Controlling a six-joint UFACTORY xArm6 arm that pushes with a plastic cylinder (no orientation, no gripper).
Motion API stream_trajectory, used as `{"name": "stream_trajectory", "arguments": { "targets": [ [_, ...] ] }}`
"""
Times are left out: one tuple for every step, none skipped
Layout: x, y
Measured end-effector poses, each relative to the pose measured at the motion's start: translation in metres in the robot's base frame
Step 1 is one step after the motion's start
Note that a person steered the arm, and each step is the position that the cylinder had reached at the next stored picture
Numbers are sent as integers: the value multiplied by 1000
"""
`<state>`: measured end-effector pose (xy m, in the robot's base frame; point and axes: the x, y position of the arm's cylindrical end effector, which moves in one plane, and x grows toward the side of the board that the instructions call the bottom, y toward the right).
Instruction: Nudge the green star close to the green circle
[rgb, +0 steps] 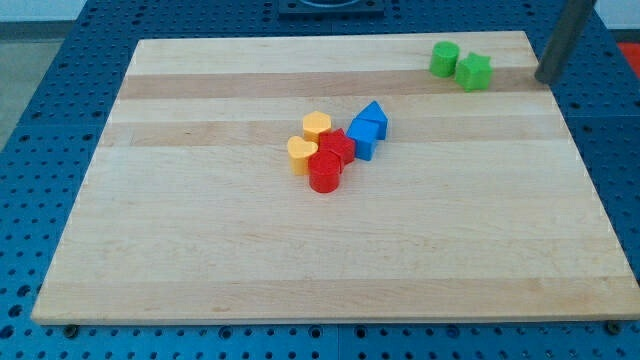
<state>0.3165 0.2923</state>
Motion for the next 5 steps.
{"name": "stream_trajectory", "arguments": {
  "targets": [
    [22, -40],
    [24, -77],
    [24, -99],
    [8, -108],
    [2, -110]
  ]
}}
